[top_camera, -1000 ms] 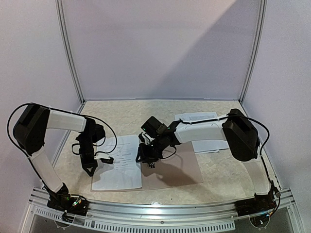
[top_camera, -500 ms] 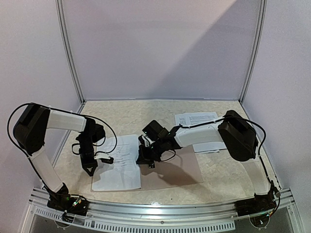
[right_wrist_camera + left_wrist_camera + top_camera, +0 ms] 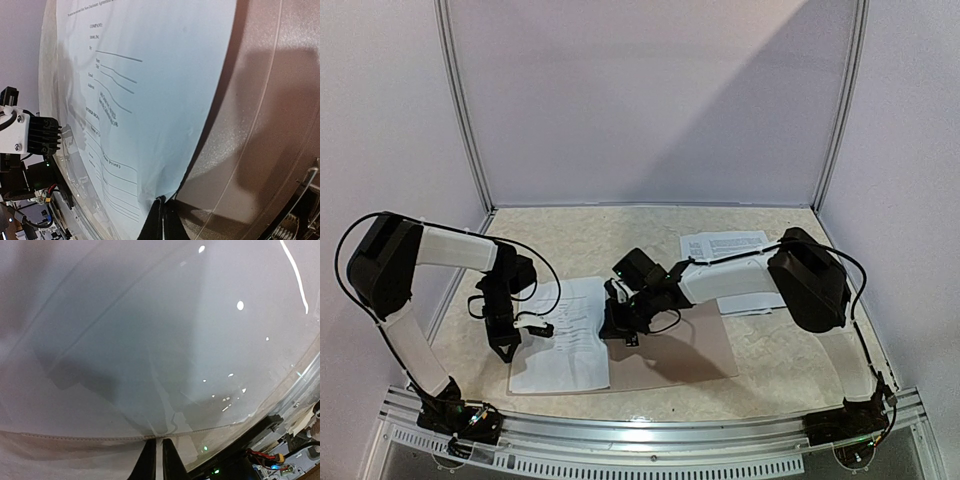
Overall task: Put the files into the folder
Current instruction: Insert the folder to form pockets on the folder.
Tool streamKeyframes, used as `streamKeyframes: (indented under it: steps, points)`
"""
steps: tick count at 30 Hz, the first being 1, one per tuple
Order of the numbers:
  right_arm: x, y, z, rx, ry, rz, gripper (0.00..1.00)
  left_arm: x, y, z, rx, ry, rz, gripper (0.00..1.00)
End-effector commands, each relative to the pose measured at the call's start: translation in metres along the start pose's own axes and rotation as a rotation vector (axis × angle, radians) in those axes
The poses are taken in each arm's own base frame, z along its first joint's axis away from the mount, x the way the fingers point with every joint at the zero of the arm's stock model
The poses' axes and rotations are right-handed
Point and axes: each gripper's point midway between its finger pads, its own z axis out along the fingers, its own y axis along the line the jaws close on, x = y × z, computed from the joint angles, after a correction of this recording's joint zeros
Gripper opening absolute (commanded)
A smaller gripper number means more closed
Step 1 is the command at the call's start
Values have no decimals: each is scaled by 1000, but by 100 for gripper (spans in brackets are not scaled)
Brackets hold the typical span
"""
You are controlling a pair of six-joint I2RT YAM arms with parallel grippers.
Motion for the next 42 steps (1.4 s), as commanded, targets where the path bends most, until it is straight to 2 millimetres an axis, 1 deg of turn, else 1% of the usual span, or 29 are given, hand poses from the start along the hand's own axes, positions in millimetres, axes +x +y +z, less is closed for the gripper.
streamKeyframes:
  steps: [1,4,7,10,11,13,14,15,16,17,18,20,21,23,25,27,28,29,30,31,33,34,35,36,38,40,42]
  points:
    - [13,1,-7,69,24,-36,6,-25,11,7,-12,-99,14,9]
    - [4,14,-22,79,0,-79,15,-25,11,7,-12,-100,13,9]
    - [-2,26,-36,93,-16,-126,20,-20,13,11,-15,-81,13,10]
    - [-9,41,-57,90,-44,-166,23,-19,14,11,-3,-81,1,10]
    - [-12,48,-67,80,-59,-184,24,-20,14,11,-3,-81,3,10]
    - [-19,55,-85,75,-87,-197,25,-20,13,11,1,-78,6,10]
    - [-22,54,-94,84,-101,-202,26,-20,15,11,-3,-74,7,10]
    - [-26,56,-108,89,-127,-207,27,-20,17,11,-14,-70,4,10]
    - [-31,51,-120,110,-149,-205,27,-19,18,10,-18,-66,1,10]
    - [-32,43,-127,138,-158,-202,28,-19,18,5,-16,-66,2,11]
    - [-37,35,-141,162,-177,-196,30,-20,17,-1,-13,-72,0,12]
    - [-39,11,-156,214,-190,-162,31,-22,16,-23,-22,-106,0,15]
    - [-39,0,-162,230,-193,-146,32,-23,15,-37,-35,-130,6,16]
    - [-38,-13,-177,254,-214,-126,33,-22,11,-67,-55,-171,23,22]
    - [-34,-21,-183,271,-211,-121,37,-21,4,-97,-69,-209,49,30]
    - [-28,-26,-180,272,-191,-124,39,-23,-2,-126,-86,-256,73,36]
    - [-25,-28,-177,268,-181,-123,39,-26,-2,-137,-98,-279,78,38]
    - [-24,-29,-174,258,-178,-124,39,-33,0,-146,-108,-307,75,39]
    - [-21,-32,-171,258,-170,-121,39,-43,6,-154,-126,-338,65,36]
    - [-21,-33,-169,250,-173,-121,40,-56,12,-158,-143,-357,52,30]
    - [-20,-38,-163,248,-161,-116,40,-87,30,-162,-189,-379,12,11]
    - [-19,-40,-160,246,-154,-113,40,-103,39,-161,-208,-379,3,7]
    - [-19,-41,-158,243,-148,-113,40,-119,43,-159,-225,-360,9,6]
    - [-17,-43,-154,241,-139,-110,40,-133,47,-153,-232,-335,14,9]
    - [-14,-46,-148,235,-122,-100,40,-160,57,-151,-261,-320,23,18]
    - [-10,-51,-144,234,-110,-88,40,-182,75,-160,-287,-359,-7,25]
    - [-6,-54,-138,219,-103,-81,39,-196,95,-170,-289,-415,-66,37]
